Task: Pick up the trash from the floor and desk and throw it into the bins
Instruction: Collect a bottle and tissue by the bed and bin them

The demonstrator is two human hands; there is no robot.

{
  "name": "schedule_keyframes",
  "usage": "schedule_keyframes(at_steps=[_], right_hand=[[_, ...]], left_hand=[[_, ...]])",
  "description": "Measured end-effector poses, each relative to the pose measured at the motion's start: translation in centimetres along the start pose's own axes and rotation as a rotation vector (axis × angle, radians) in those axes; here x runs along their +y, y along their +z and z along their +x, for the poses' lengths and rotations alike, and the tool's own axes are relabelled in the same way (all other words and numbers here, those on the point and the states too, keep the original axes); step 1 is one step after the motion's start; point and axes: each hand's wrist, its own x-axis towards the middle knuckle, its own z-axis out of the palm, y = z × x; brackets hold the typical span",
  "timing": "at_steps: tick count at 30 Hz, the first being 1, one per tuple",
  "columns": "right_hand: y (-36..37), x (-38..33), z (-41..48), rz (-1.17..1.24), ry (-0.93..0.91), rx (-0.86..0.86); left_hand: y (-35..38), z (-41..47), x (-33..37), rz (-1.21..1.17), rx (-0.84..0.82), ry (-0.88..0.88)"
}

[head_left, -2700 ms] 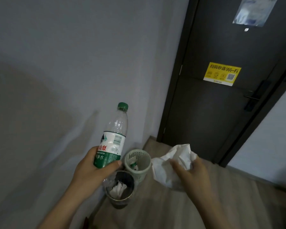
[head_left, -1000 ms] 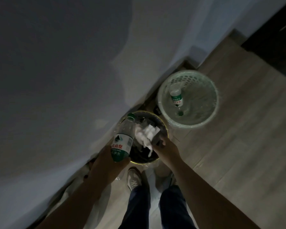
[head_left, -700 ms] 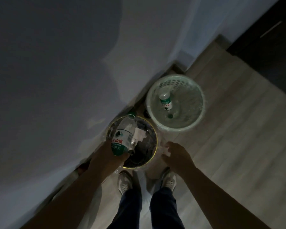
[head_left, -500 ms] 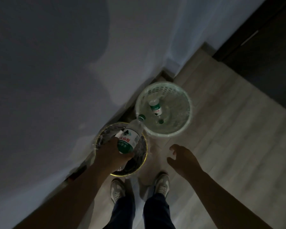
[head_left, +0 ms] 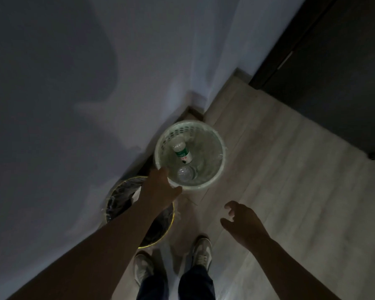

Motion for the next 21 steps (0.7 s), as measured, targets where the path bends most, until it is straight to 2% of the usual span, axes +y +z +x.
schedule_keyframes(at_steps=[5, 10, 17, 21], right_hand=[[-1.2, -1.8, -1.9, 0.0, -0.021, 0.03], [-3.5, -5.6, -5.3, -0.032, -0.082, 0.083], [-8.5, -12.9, -12.5, -0.162, -0.247, 0.17], [-13.1, -17.6, -17.8, -0.236, -0.357, 0.242]], left_hand=[[-2.8, -2.3, -0.5, 0.12, -0.03, 0.167], [-7.4, -6.2, -0.5, 0.18, 0.029, 0.305], [-18.1, -13.8, 2.8, 0.364, 0.0, 0.391], [-25.2, -18.9, 5.2, 0.356, 0.036, 0.432]])
